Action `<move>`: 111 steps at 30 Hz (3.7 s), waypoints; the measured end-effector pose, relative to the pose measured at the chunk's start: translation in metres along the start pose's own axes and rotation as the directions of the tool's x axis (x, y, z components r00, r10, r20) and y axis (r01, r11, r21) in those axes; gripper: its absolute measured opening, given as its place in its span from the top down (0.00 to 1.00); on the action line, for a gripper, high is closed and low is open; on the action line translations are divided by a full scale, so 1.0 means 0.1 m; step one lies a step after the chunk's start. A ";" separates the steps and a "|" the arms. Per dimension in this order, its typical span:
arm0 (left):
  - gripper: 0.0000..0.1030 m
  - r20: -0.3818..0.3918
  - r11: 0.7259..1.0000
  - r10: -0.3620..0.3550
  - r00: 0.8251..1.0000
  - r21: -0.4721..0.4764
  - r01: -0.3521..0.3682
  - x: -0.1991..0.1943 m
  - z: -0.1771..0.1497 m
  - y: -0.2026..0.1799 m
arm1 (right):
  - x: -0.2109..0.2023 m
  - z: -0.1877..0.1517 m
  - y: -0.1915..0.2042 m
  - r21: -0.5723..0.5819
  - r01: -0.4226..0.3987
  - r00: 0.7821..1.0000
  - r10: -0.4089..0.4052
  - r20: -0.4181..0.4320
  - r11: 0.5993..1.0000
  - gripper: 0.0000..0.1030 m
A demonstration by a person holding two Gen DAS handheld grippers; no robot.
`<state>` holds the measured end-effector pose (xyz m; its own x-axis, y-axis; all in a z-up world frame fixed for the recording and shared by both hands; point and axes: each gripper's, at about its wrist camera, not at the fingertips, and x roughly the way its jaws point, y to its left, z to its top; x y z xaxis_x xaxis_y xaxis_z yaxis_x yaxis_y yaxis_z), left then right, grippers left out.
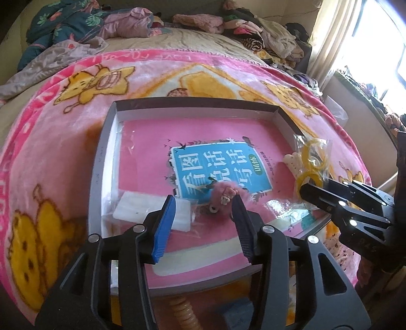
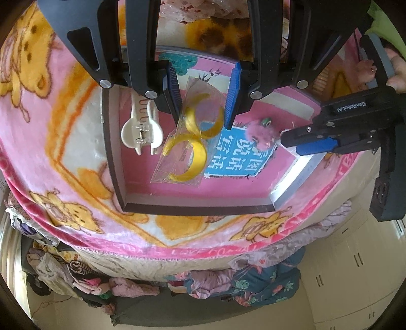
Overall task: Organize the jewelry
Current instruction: 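Release the bangle bag in the box with the right tool while the left releases the keychain, then withdraw both open tools from the box toward the remaining clips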
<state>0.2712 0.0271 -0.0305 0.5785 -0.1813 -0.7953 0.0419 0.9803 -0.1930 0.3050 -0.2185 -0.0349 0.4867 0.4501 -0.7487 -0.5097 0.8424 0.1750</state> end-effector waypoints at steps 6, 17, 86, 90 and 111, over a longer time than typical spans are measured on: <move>0.55 0.007 1.000 0.022 1.000 -0.018 -0.022 -0.07 -0.04 0.10 | 0.10 -0.04 0.04 -0.012 0.009 1.000 -0.009 -0.026 1.000 0.68; 0.51 0.016 0.999 0.031 0.999 -0.042 -0.030 -0.21 -0.12 0.16 | 0.09 -0.12 0.06 -0.004 0.010 1.000 -0.010 -0.030 1.000 0.59; 0.22 0.099 0.999 0.032 0.995 -0.027 -0.030 -1.29 -1.14 -0.17 | -1.51 -1.17 0.27 0.007 0.043 0.992 -0.044 0.120 0.999 0.26; 0.22 0.087 0.999 0.030 0.996 -0.024 -0.028 -1.27 -1.19 -0.19 | -1.48 -1.25 0.25 0.014 0.041 0.994 -0.042 0.105 0.999 0.26; 0.22 0.009 0.999 0.006 1.000 0.044 -0.007 -0.99 -1.40 -0.44 | -1.29 -1.50 0.10 0.045 0.042 0.998 -0.044 0.050 0.998 0.26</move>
<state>0.0985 -0.0092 -0.0236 0.5861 -0.1743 -0.7913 0.0738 0.9840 -0.1621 0.1309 -0.3123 -0.0324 0.5433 0.4267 -0.7230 -0.4564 0.8729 0.1722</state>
